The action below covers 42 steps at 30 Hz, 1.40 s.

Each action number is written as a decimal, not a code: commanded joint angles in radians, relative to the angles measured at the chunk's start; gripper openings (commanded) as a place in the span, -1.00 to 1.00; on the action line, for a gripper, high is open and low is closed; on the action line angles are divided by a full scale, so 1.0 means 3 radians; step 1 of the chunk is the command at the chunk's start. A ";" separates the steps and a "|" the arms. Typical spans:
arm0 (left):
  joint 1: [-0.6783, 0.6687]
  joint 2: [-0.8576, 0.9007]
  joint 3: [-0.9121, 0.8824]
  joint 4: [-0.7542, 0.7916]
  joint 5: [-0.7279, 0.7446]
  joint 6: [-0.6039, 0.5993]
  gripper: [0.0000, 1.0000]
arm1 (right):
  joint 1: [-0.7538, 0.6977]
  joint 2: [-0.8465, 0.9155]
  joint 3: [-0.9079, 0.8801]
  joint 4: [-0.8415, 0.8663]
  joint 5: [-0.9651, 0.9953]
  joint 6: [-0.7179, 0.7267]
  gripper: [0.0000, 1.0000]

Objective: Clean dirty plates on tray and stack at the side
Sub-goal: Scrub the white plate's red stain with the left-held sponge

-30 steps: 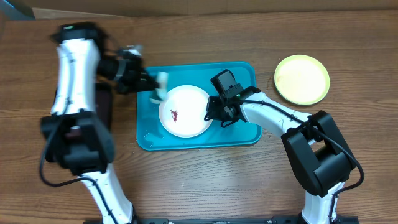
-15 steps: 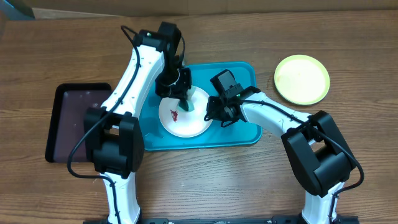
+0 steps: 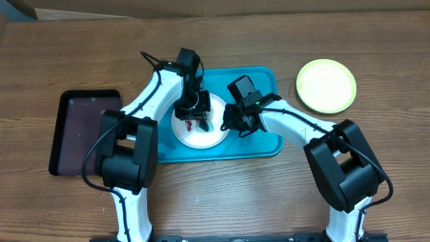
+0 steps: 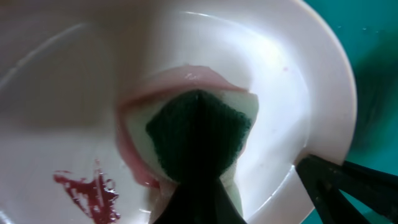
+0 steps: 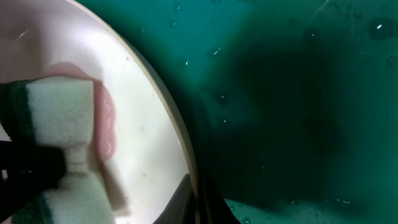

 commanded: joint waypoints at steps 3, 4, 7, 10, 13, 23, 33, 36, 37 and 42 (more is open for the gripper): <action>-0.0158 -0.0052 -0.0259 0.0193 -0.0306 -0.0060 -0.91 | 0.0000 0.0188 -0.0093 -0.0064 0.0266 -0.0036 -0.92; -0.0165 -0.0052 -0.0305 0.0228 -0.0423 -0.0061 -0.92 | 0.0000 0.0188 -0.0093 -0.0064 0.0266 -0.0036 -0.92; -0.0169 -0.0052 -0.0440 0.0253 -0.0795 -0.0061 -0.92 | 0.0000 0.0188 -0.0093 -0.0065 0.0266 -0.0036 -0.92; -0.0151 -0.0052 -0.0558 0.0200 -0.1218 -0.0061 -0.92 | 0.0000 0.0188 -0.0093 -0.0066 0.0266 -0.0036 -0.93; -0.0114 -0.0052 -0.0600 0.0010 -0.1759 -0.0211 -0.91 | 0.0000 0.0188 -0.0093 -0.0065 0.0266 -0.0036 -0.93; -0.0020 -0.0056 -0.0537 -0.0376 -0.2881 -0.0731 -0.92 | 0.0000 0.0188 -0.0093 -0.0066 0.0266 -0.0036 -0.93; -0.0029 -0.0067 -0.0117 -0.0579 -0.2173 -0.0748 -0.92 | 0.0000 0.0188 -0.0093 -0.0065 0.0266 -0.0036 -0.92; -0.0028 -0.0067 -0.0045 -0.0460 -0.1408 -0.0455 -0.92 | 0.0000 0.0188 -0.0093 -0.0064 0.0266 -0.0036 -0.92; -0.0029 -0.0067 -0.0045 -0.0389 -0.1136 -0.0314 -0.92 | 0.0000 0.0188 -0.0093 -0.0062 0.0266 -0.0036 -0.93; -0.0029 -0.0057 -0.0047 -0.0151 -0.0506 -0.0018 -0.91 | 0.0000 0.0188 -0.0093 -0.0064 0.0266 -0.0036 -0.93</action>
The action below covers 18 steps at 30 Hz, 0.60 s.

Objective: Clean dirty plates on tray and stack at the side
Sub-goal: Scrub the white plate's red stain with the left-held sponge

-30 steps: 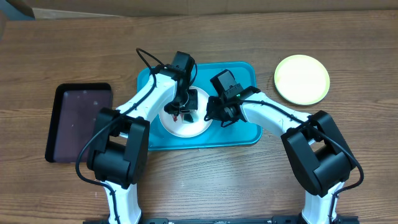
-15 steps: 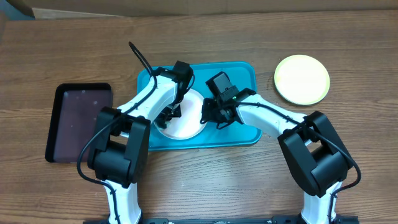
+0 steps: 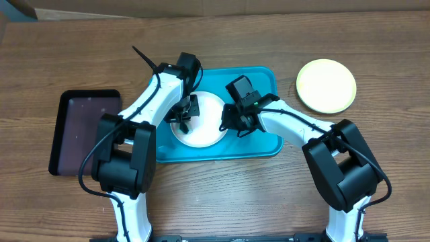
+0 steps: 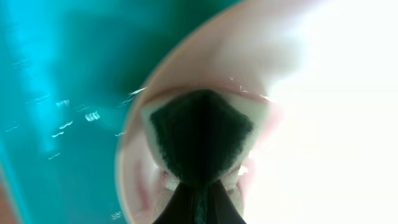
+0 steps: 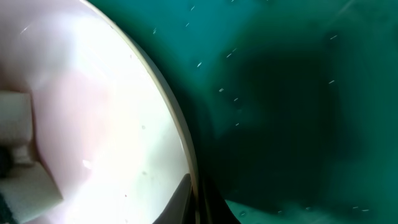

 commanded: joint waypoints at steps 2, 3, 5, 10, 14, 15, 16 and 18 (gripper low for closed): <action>-0.0033 0.0074 0.0052 0.0094 0.0660 0.0235 -0.92 | -0.0025 0.0160 -0.0108 -0.0093 0.0267 -0.0042 -0.92; -0.0036 0.0074 0.0050 0.0103 0.0680 0.0235 -0.92 | -0.0025 0.0160 -0.0108 -0.0092 0.0267 -0.0042 -0.92; -0.0036 0.0076 0.0046 0.0122 0.0713 0.0237 -0.92 | -0.0025 0.0160 -0.0108 -0.0090 0.0267 -0.0042 -0.92; -0.0036 0.0078 0.0003 0.0228 0.0806 0.0238 -0.92 | -0.0025 0.0160 -0.0108 -0.0088 0.0266 -0.0042 -0.92; -0.0047 0.0078 -0.0117 0.0459 0.0932 0.0233 -0.91 | -0.0025 0.0160 -0.0108 -0.0090 0.0266 -0.0042 -0.92; -0.0052 0.0078 -0.0172 0.0537 0.0945 0.0228 -0.92 | -0.0025 0.0161 -0.0108 -0.0092 0.0266 -0.0042 -0.93; -0.0052 0.0078 -0.0224 0.0601 0.0965 0.0202 -0.91 | -0.0025 0.0160 -0.0108 -0.0092 0.0266 -0.0042 -0.92; -0.0053 0.0078 -0.0342 0.0725 0.1033 0.0179 -0.92 | -0.0025 0.0160 -0.0108 -0.0093 0.0266 -0.0042 -0.92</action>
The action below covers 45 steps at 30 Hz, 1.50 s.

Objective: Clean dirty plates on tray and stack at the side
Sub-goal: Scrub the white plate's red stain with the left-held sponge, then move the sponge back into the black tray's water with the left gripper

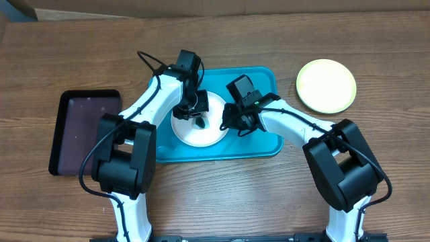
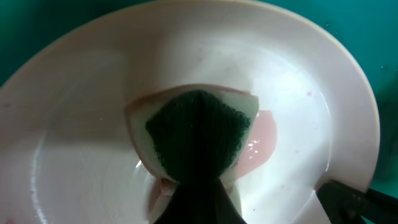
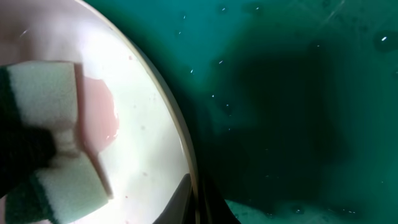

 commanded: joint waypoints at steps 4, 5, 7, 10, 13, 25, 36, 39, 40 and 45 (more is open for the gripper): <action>-0.0048 0.0081 -0.0418 0.0238 0.0121 0.0041 -0.91 | -0.0011 0.0160 -0.0111 -0.0086 0.0234 -0.0039 -0.92; -0.0045 0.0081 -0.0459 0.0195 -0.0130 0.0039 -0.91 | -0.0011 0.0160 -0.0111 -0.0086 0.0233 -0.0039 -0.92; -0.0041 0.0081 -0.0463 0.0029 -0.0584 0.0034 -0.92 | -0.0011 0.0160 -0.0111 -0.0095 0.0233 -0.0039 -0.92; -0.0020 0.0074 -0.0422 -0.0306 -0.1350 -0.0088 -0.92 | -0.0011 0.0160 -0.0111 -0.0097 0.0234 -0.0039 -0.92; 0.0018 0.0074 -0.0312 -0.0702 -0.2046 -0.0387 -0.92 | -0.0011 0.0160 -0.0111 -0.0085 0.0233 -0.0039 -0.93; 0.0136 0.0041 0.0659 -0.1651 -0.2221 -0.0994 -0.92 | -0.0011 0.0160 -0.0111 -0.0086 0.0235 -0.0039 -0.92; 0.0743 -0.0205 0.1104 -0.1939 -0.1520 -0.0802 -0.91 | -0.0011 0.0160 -0.0111 -0.0098 0.0235 -0.0067 -0.93; 0.1115 -0.0228 0.1104 -0.2000 -0.1236 -0.0712 -0.91 | -0.0011 0.0160 -0.0111 -0.0097 0.0235 -0.0067 -0.93; 0.1265 -0.0228 0.1102 -0.2022 -0.1072 -0.0649 -0.91 | -0.0011 0.0160 -0.0111 -0.0097 0.0235 -0.0067 -0.93; 0.1942 -0.0226 0.1094 -0.2014 -0.0559 -0.0441 -0.91 | -0.0011 0.0160 -0.0111 -0.0095 0.0235 -0.0067 -0.93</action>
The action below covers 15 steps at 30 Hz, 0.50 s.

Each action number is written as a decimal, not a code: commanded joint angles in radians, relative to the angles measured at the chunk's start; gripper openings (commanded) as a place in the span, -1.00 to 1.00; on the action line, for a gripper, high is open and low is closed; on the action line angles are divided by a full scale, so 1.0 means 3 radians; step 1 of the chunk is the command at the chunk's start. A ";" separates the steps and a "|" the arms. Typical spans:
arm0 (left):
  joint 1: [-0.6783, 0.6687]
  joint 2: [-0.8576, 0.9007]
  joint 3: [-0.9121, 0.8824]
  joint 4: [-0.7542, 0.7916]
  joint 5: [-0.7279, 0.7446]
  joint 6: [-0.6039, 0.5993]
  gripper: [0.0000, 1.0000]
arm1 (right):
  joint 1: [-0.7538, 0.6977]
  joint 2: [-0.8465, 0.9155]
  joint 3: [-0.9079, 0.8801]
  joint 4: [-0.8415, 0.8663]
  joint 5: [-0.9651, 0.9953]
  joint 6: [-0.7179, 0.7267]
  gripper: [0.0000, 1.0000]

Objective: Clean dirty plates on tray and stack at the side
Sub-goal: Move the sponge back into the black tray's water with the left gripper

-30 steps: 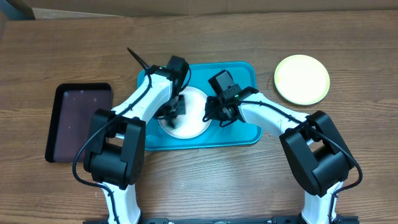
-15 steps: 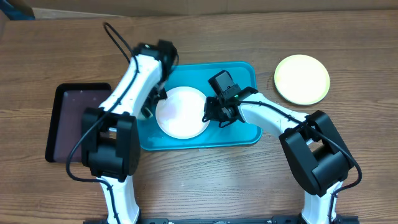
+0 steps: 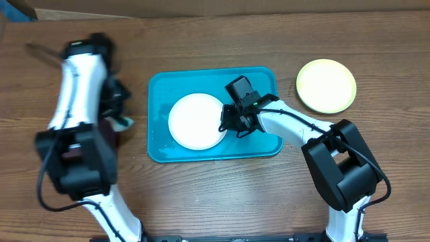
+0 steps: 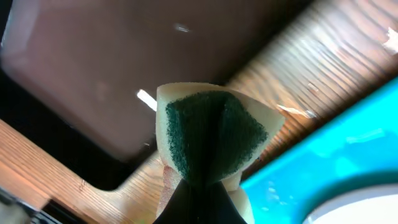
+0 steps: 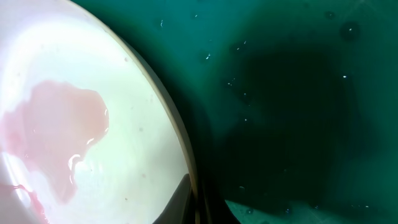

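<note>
A white plate [image 3: 197, 121] lies in the blue tray [image 3: 262, 144]. The right wrist view shows a thin pink watery smear [image 5: 62, 134] on its face. My right gripper [image 5: 194, 196] is shut on the plate's right rim. My left gripper [image 4: 200, 196] is shut on a folded sponge [image 4: 211, 134], green scouring side towards the camera. It is held off to the left of the blue tray, over the near edge of a dark tray [image 4: 81, 74] and the wood beside it. A pale yellow-green plate [image 3: 326, 85] lies on the table to the right.
The wooden table [image 3: 222, 195] runs around both trays. A corner of the blue tray [image 4: 348, 149] shows at the lower right of the left wrist view. In the overhead view my left arm [image 3: 77, 87] covers most of the dark tray.
My left gripper was pressing the sponge on the white plate. It is now off the plate, left of the blue tray by the dark tray, sponge still held. The right gripper has not moved.
The sponge was on the plate next to a red stain while my right gripper held the rim. It was then at the plate's left edge, then back at the middle. Now the red stain is gone, a faint pink film is left, and the sponge is off the plate.
</note>
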 commanded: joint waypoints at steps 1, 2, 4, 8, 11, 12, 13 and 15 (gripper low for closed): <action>0.0407 -0.0128 0.0071 0.0004 0.0505 0.0224 -0.92 | -0.0039 0.0154 -0.0111 -0.0094 0.0319 -0.0042 -0.93; 0.0500 -0.0128 0.0070 0.0017 0.0561 0.0266 -0.92 | -0.0039 0.0154 -0.0111 -0.0094 0.0319 -0.0042 -0.93; 0.0712 -0.0128 0.0061 0.0058 0.0722 0.0420 -0.91 | -0.0039 0.0154 -0.0111 -0.0083 0.0319 -0.0042 -0.93; 0.1013 -0.0128 -0.0029 0.0200 0.0825 0.0467 -0.91 | -0.0039 0.0154 -0.0111 -0.0053 0.0318 -0.0041 -0.92; 0.1143 -0.0127 -0.0188 0.0394 0.0843 0.0467 -0.92 | -0.0039 0.0154 -0.0111 -0.0074 0.0318 -0.0041 -0.92; 0.1169 -0.0127 -0.0248 0.0458 0.0842 0.0467 -0.92 | -0.0039 0.0154 -0.0111 -0.0086 0.0318 -0.0041 -0.92; 0.1191 -0.0127 -0.0327 0.0552 0.0843 0.0465 -0.92 | -0.0039 0.0154 -0.0111 -0.0098 0.0319 -0.0042 -0.92; 0.1218 -0.0127 -0.0458 0.0727 0.0842 0.0465 -0.92 | -0.0039 0.0154 -0.0111 -0.0099 0.0319 -0.0042 -0.92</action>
